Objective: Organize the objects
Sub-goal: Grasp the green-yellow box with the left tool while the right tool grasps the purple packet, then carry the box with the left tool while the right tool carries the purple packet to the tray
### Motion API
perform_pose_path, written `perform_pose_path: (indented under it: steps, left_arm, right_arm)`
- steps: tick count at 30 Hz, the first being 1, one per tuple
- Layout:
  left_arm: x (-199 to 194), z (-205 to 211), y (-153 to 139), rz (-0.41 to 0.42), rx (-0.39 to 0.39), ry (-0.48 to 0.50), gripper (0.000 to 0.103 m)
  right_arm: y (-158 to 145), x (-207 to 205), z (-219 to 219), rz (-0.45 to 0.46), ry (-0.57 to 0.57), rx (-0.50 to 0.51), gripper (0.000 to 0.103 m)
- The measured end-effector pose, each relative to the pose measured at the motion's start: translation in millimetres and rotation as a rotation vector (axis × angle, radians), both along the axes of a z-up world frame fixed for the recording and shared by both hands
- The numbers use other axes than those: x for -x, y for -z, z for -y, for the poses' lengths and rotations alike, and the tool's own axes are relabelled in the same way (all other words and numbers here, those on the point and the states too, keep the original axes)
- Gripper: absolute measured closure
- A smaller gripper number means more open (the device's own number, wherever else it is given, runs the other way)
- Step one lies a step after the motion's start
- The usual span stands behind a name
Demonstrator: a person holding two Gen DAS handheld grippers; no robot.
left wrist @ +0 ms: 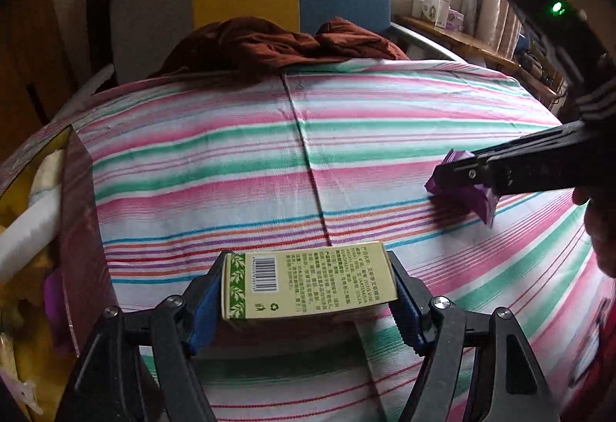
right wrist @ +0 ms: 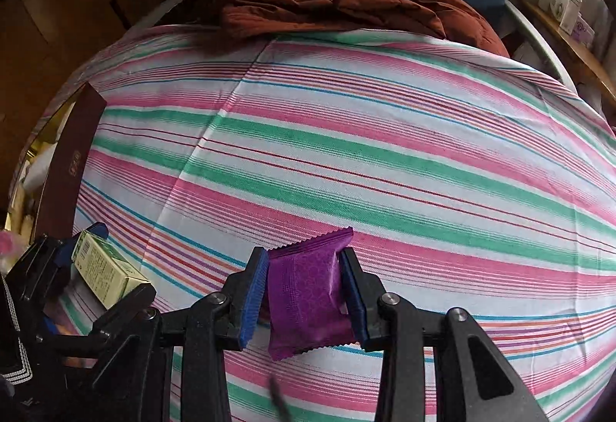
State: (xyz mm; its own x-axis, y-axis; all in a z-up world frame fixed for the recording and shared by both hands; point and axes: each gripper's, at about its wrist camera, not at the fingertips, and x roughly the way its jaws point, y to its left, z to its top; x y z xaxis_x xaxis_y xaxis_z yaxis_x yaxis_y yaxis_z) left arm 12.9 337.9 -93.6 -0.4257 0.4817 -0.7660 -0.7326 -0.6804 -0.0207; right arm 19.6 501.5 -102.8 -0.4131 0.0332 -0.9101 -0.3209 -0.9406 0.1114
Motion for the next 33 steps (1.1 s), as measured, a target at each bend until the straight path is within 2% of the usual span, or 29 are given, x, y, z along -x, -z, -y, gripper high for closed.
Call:
perform_pose_path:
  steps: [7,13,16,23,30,33]
  left_arm:
    - [-2.6,-1.9,0.6,-0.033,0.004,0.0,0.029]
    - [-3.2,-3.6,1.7,-0.041,0.007,0.0,0.029]
    - [-3.3,-4.4,2.8,-0.043,0.01,-0.001,0.029]
    - [-3.2,-4.7,3.6,-0.048,0.008,-0.001,0.03]
    - [0.0,-3.3,1.9,-0.03,-0.008,-0.001,0.03]
    - [-0.6,0.4,-4.4,-0.037,-0.021,-0.005,0.03]
  right_arm:
    - [1.4,9.1,20.2,0.02,-0.032,-0.091,0.065]
    - [3.3,13.2,43.3,0.059,-0.085,-0.23,0.064]
    - [-5.0,-8.6,30.5,0.058,-0.09,-0.242,0.064]
    - [-7.4,-9.1,39.3,0.062,-0.116,-0.33,0.065]
    - [-6.6,-7.8,46.9,0.061,-0.131,-0.463,0.066]
    - [-8.1,-7.7,49.9,0.051,-0.133,-0.478,0.067]
